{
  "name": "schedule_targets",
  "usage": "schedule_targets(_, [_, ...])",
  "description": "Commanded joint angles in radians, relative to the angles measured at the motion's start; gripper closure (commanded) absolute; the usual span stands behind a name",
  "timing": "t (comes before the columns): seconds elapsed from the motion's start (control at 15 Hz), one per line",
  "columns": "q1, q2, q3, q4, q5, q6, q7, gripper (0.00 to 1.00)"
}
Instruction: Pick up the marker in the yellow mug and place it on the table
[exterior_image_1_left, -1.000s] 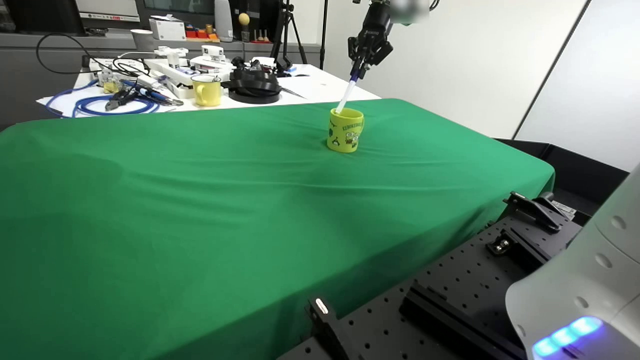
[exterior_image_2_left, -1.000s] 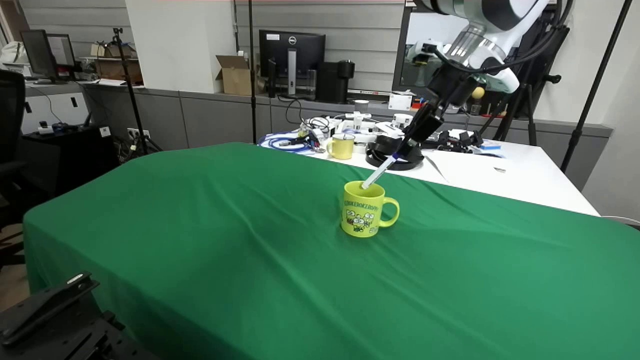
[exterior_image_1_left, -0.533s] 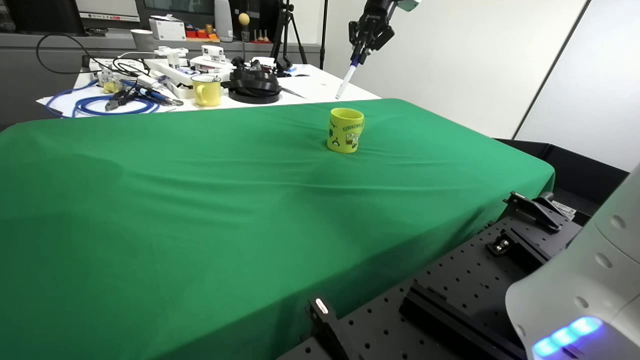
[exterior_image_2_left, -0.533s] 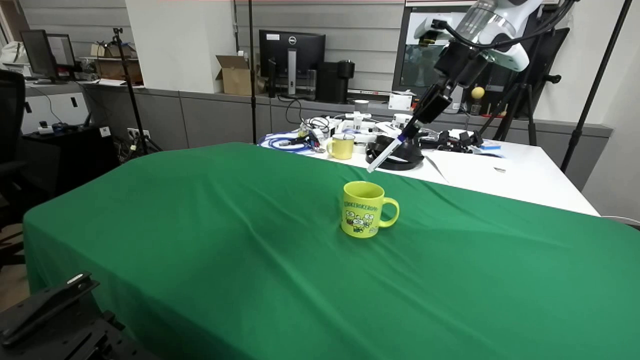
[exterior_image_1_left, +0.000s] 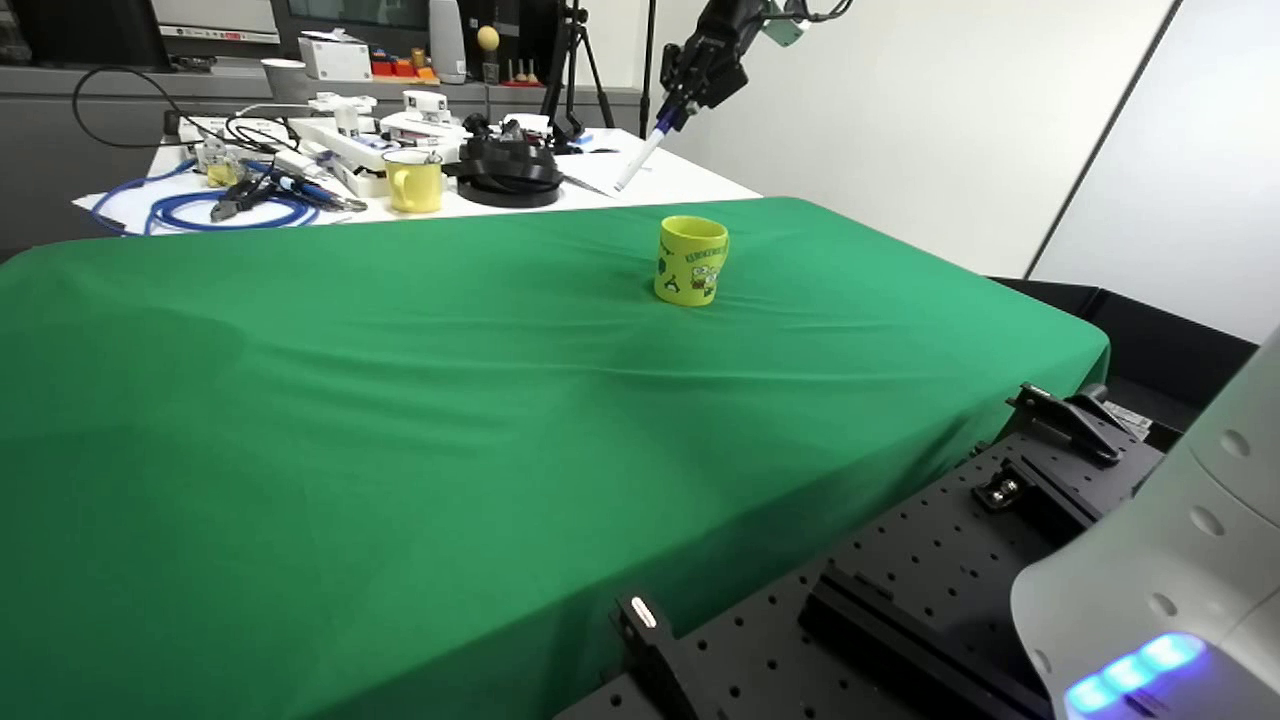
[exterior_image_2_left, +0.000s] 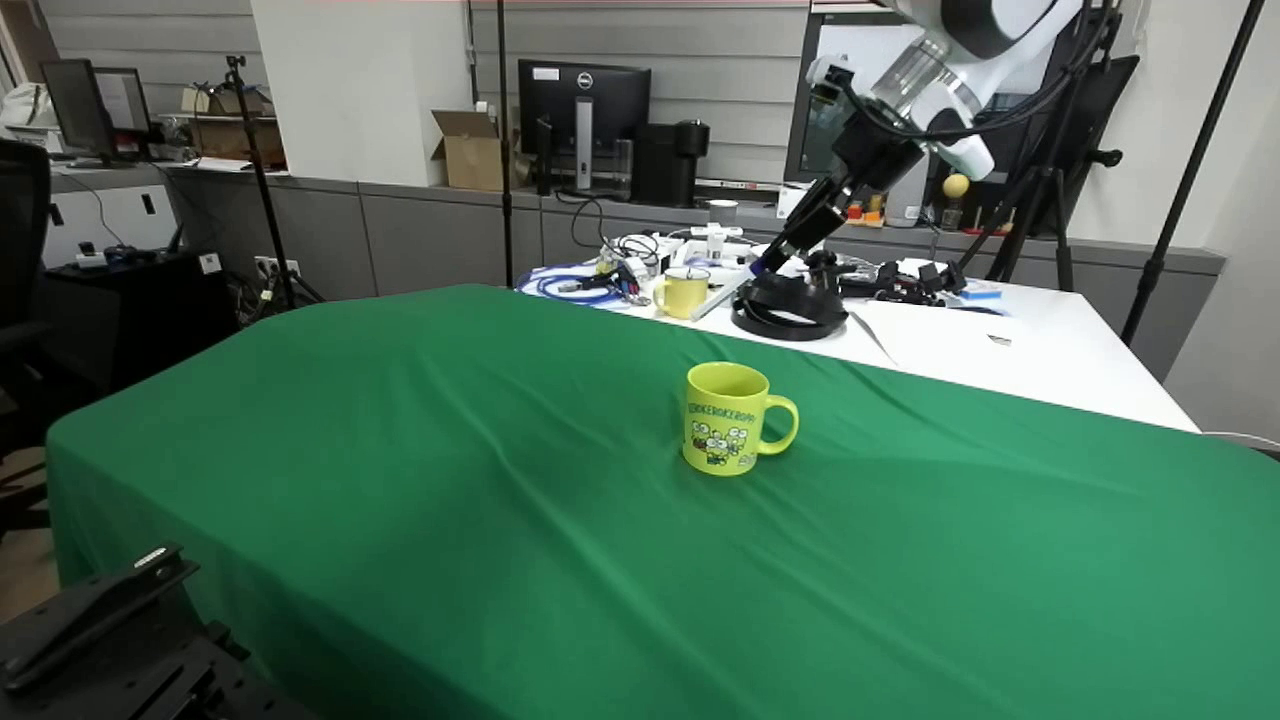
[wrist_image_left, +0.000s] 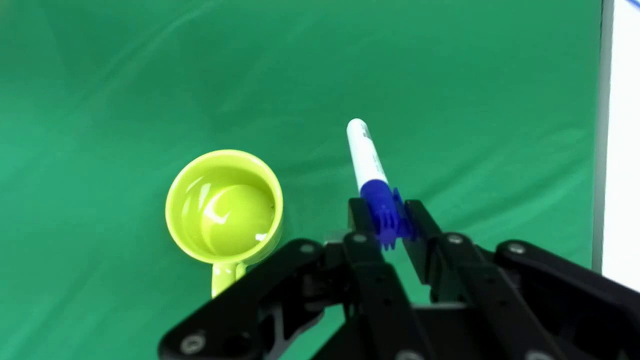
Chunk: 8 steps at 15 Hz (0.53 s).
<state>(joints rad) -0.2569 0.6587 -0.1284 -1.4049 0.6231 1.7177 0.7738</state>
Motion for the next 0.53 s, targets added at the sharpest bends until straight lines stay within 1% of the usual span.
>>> schedule_targets(0.0, [-0.006,0.082,0.028,0.069,0.07,0.02,-0.009,0.94])
schedule_targets(0.33, [-0.021,0.223,0.051,0.194,0.168,0.029,0.023,0.94])
schedule_targets(0.47, [-0.019,0.278,0.04,0.233,0.194,0.091,0.041,0.94])
